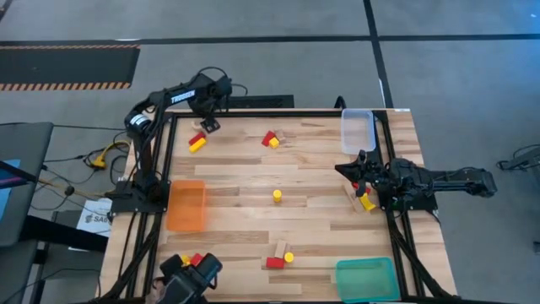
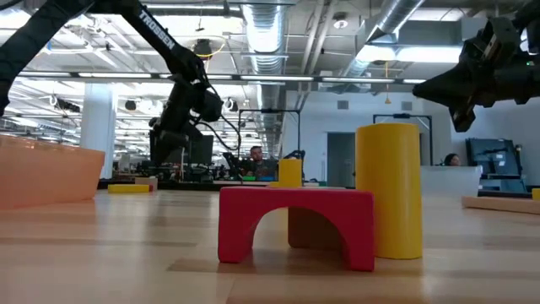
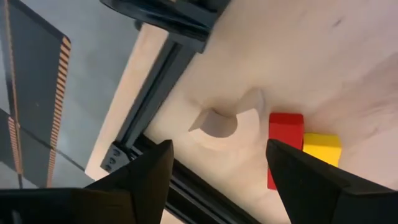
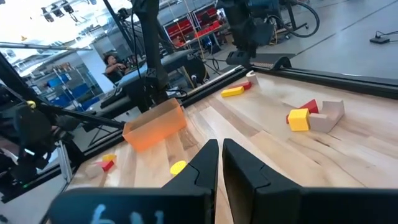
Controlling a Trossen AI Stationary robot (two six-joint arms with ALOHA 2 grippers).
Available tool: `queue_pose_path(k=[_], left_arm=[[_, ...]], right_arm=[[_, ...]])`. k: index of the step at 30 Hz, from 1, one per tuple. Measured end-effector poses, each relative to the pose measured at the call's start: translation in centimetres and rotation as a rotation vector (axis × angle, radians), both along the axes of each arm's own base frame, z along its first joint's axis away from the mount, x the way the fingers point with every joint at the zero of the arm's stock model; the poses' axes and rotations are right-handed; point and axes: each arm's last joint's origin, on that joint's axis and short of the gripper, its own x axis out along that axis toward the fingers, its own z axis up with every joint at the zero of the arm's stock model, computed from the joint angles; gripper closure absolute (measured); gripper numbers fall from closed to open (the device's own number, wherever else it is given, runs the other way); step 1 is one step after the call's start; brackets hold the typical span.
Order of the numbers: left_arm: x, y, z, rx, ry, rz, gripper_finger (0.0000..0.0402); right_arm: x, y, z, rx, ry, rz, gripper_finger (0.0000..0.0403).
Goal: Sort & place blocks by color
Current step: Put the brown block into the orange bin
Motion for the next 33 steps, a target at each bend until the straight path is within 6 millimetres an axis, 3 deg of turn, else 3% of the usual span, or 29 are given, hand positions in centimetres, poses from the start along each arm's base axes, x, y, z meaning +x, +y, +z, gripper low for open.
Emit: queue_pose_path(k=[9,20,26,29,33], left_arm=[[0.1,0.0,-1.1,-0.072,-0.088,-0.07,0.0159],[-0.5,1.0,-4.3,-0.146,-0.075,0.055,0.0159],[-1.3,1.7,-4.6,-0.156,-0.11,0.112,0.016],[-1.8,1.9,-4.6,-0.168,-0.114,0.134,0.0177],[-2.2,2.1,-4.6,-0.176,-0.126,0.161,0.0232]], right_arm=[[0.0,0.0,0.0,0.0,0.001,0.0,0.0353],[0.0,0.0,0.0,0.0,0.001,-0.001,0.0353],[0.0,0.0,0.0,0.0,0.001,-0.001,0.0353],[0.0,0.0,0.0,0.0,0.001,-0.002,0.0353],[0.0,0.0,0.0,0.0,0.001,-0.003,0.0353]])
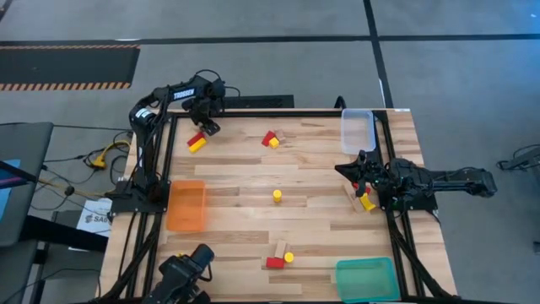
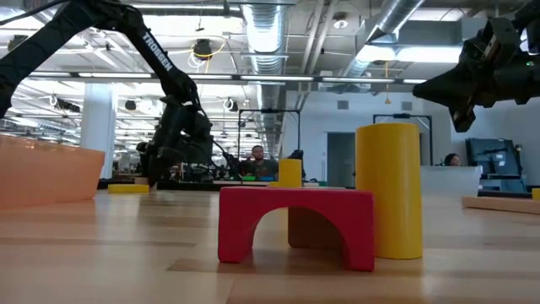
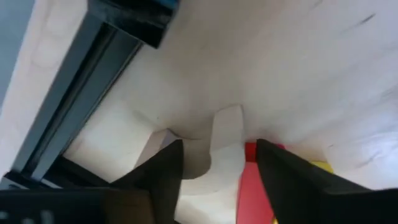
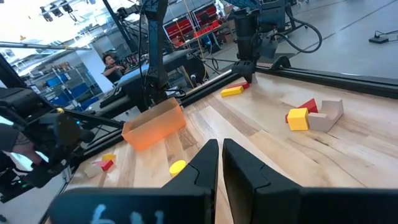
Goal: Sort & place blocks by color
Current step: Put the brown block into the orange bin
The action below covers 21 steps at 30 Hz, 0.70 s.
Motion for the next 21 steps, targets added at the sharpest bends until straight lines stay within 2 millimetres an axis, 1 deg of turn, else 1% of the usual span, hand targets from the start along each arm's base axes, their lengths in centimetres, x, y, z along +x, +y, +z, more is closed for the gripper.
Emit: queue_pose_path(k=[7,8,11,14,18,21], left_arm=[[0.1,0.1,0.0,0.016,-0.007,0.009,0.036],[0.1,0.1,0.1,0.019,-0.009,0.008,0.0373],[0.2,0.1,0.4,0.022,-0.046,0.015,0.0373],[0.3,0.0,1.7,0.046,-0.098,0.018,0.0365],[0.6,-0.3,4.4,0.103,-0.187,0.015,0.0364],[1.1,-1.2,7.2,0.15,-0.323,0.02,0.037]], right_arm=[[0.0,0.0,0.0,0.0,-0.001,0.0,0.0353],[0.0,0.0,0.0,0.0,-0.001,0.0,0.0353],[0.0,0.0,0.0,0.0,-0.001,0.0,0.0353],[0.0,0.0,0.0,0.0,-0.001,0.0,0.0353],[0.0,0.0,0.0,0.0,0.0,0.0,0.0353],[0.0,0.0,0.0,0.0,-0.001,0.0,0.0353]])
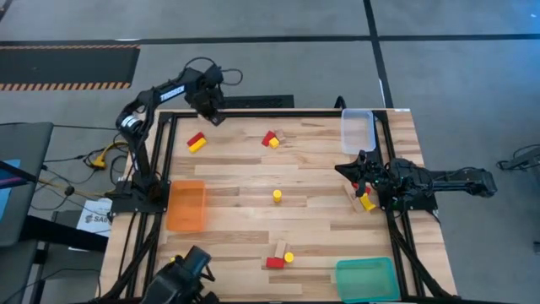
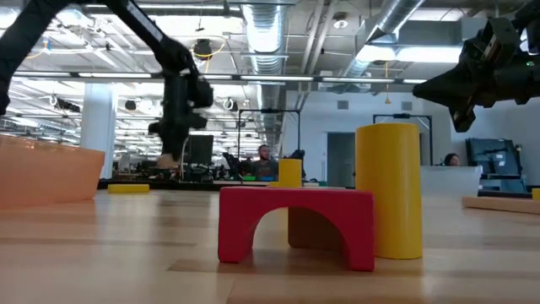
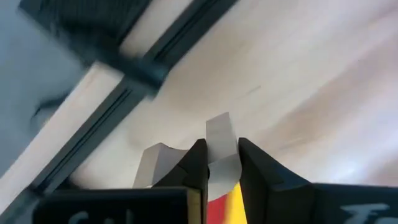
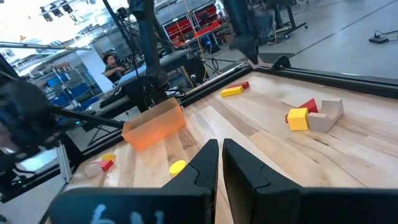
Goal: Sort & place blocks by color
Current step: Put the brown block into the orange bin
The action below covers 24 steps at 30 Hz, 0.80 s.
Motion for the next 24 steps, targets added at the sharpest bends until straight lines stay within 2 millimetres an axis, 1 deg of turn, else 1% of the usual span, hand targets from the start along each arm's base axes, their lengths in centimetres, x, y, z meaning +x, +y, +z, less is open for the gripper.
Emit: queue_pose_path(k=[2,4,7,9,11,13,16,19,22,24], left_arm=[[0.6,-1.0,1.7,-0.003,-0.156,-0.015,0.037],[1.7,-2.7,3.1,-0.044,-0.342,-0.074,0.037],[3.8,-6.3,5.0,-0.088,-0.578,-0.239,0.0365],[4.8,-9.3,5.8,-0.096,-0.653,-0.348,0.0363],[5.5,-12.4,6.1,-0.103,-0.674,-0.434,0.0366],[5.8,-15.4,6.3,-0.114,-0.667,-0.512,0.0369],[5.5,-19.8,5.9,-0.146,-0.624,-0.575,0.0369],[4.3,-23.5,4.9,-0.197,-0.57,-0.555,0.0369],[2.2,-26.8,4.0,-0.267,-0.533,-0.511,0.0367],[0.4,-28.7,3.7,-0.288,-0.525,-0.475,0.0369]], right_arm=[[0.0,0.0,0.0,0.0,0.0,0.0,0.0353],[0.0,0.0,0.0,0.0,-0.001,0.0,0.0353],[0.0,0.0,0.1,0.0,-0.01,0.0,0.0353],[0.0,0.0,0.2,-0.001,-0.022,0.001,0.0353],[0.0,0.0,0.5,-0.002,-0.051,0.003,0.0353],[0.0,0.0,0.9,-0.003,-0.09,0.005,0.0353],[-0.1,0.1,1.4,-0.013,-0.142,0.026,0.0353],[-0.1,0.1,1.7,-0.017,-0.176,0.041,0.0353],[-0.2,0.1,2.1,-0.02,-0.189,0.043,0.0353],[-0.2,0.1,2.5,-0.041,-0.196,0.041,0.0353]])
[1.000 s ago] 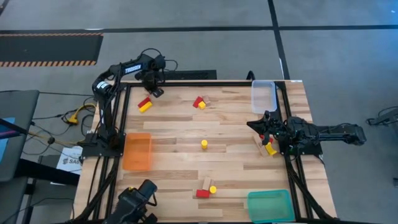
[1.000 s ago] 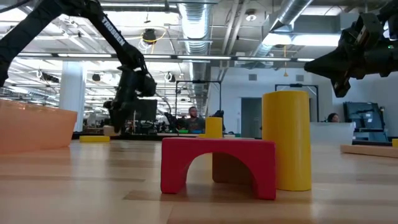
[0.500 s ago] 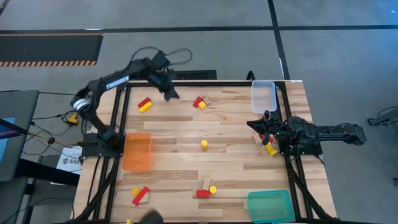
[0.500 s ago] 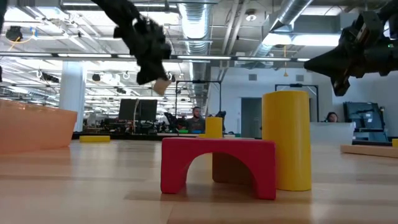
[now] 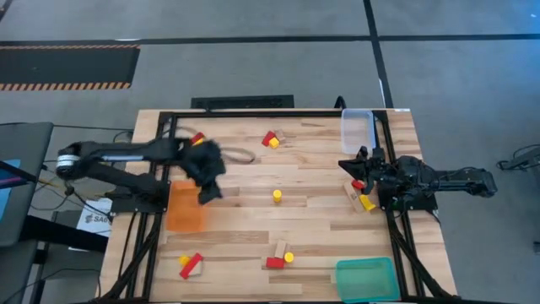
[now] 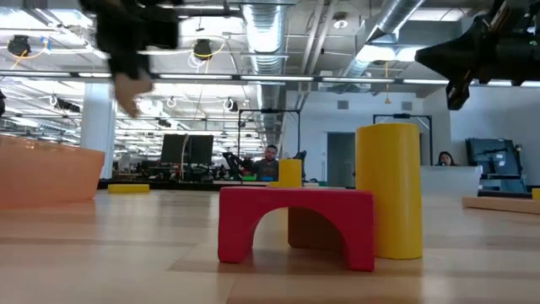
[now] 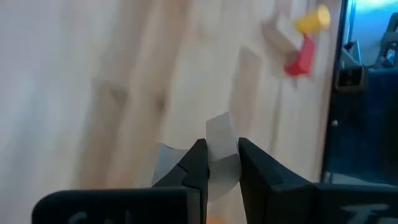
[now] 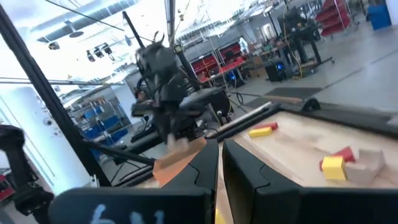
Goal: Sort & place blocks by color
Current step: Put the brown block into the orange bin
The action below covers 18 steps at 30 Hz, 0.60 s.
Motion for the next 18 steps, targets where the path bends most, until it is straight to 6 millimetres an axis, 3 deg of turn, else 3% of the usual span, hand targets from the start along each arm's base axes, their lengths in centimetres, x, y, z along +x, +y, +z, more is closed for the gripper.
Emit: queue_pose_path(k=[4,8,13,18], left_arm=[[-3.6,-2.0,-0.6,-0.002,0.014,0.159,0.0369],[-6.1,-2.5,-2.6,-0.027,0.056,0.369,0.0369],[-7.6,-3.0,-4.8,-0.108,0.135,0.48,0.0369],[-8.0,-3.1,-4.7,-0.069,0.107,0.521,0.0369]], right_arm=[[0.1,0.0,1.2,-0.1,0.005,-0.021,0.0353],[0.3,-0.1,3.1,-0.227,-0.021,-0.07,0.0353],[1.6,-0.1,5.3,-0.342,0.013,-0.097,0.0353],[3.6,-0.2,6.7,-0.352,0.083,-0.088,0.0353]])
